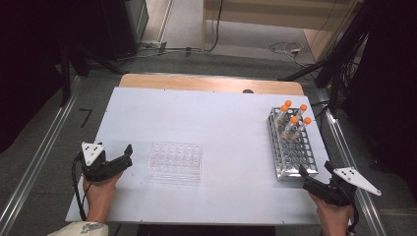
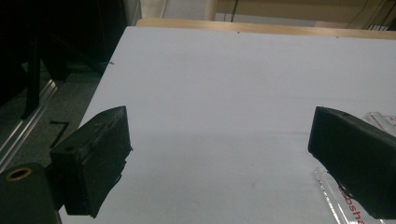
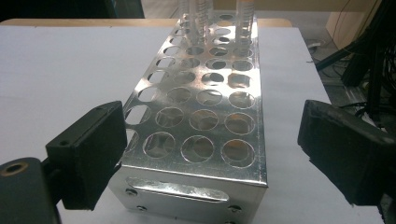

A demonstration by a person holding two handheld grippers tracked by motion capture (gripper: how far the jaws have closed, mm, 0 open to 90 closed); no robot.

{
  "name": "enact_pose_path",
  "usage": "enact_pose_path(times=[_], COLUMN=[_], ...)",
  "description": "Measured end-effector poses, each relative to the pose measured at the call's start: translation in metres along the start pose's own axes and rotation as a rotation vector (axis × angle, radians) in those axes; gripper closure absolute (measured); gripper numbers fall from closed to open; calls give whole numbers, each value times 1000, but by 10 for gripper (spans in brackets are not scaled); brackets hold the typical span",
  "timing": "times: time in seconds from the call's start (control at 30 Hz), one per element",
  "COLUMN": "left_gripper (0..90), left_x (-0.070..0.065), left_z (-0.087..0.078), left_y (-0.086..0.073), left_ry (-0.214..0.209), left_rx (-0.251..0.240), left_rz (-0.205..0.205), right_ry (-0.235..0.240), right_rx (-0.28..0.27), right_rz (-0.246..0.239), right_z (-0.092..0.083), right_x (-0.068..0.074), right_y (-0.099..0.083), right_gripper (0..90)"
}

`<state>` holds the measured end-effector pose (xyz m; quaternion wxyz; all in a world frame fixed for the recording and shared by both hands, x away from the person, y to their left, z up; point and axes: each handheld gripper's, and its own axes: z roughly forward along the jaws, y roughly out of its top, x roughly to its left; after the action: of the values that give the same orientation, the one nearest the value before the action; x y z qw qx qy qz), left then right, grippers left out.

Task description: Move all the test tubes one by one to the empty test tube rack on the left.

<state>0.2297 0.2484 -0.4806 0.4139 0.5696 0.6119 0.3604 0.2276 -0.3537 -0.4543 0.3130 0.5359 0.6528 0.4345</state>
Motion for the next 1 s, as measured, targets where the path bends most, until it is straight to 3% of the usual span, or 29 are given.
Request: enact_pose_path(times=[0.17,0.43,0.5,0.73,1.0], left_gripper=[66,66,66,66,66], left_x=[-1,-1,-1,-1,0], left_z=[1,1,1,1,1], left_y=[0,0,0,0,0], left_ry=[-1,-1,0,3,5], left_rx=[-2,-5,-5,-3,0], left_rz=[1,-1,-1,-1,-8], right_ry=[13,16,21,20,31], right_rx=[-27,-21,-23,-23,-33], right_rz=[9,1,-21,-35,-7], right_z=[2,12,18,35,54], right_x=[-5,-16,-22,-38,-53], right_y=[10,21,27,40,53], right_gripper=[69,70,111,113,121])
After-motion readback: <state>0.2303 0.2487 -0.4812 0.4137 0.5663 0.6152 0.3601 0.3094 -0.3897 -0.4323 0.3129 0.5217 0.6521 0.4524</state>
